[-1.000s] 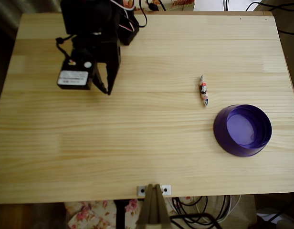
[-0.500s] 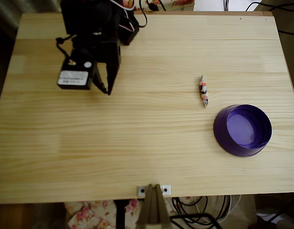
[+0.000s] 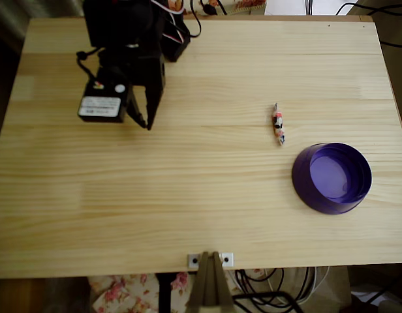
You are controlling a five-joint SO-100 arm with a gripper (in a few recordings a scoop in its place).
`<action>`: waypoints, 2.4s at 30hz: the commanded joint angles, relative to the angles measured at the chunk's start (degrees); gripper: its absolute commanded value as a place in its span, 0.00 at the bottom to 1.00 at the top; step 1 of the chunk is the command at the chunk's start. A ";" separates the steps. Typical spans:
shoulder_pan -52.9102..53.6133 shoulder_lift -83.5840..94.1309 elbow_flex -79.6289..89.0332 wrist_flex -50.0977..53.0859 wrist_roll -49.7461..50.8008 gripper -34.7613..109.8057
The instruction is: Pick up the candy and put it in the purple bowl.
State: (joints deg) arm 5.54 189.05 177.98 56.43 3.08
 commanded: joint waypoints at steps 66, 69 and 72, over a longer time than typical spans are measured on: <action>1.32 0.00 -5.01 0.18 3.16 0.24; 1.23 0.00 -8.53 1.67 4.66 0.24; 0.53 0.00 -13.18 3.78 4.92 0.24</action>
State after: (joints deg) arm 5.89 189.05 172.71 58.80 6.59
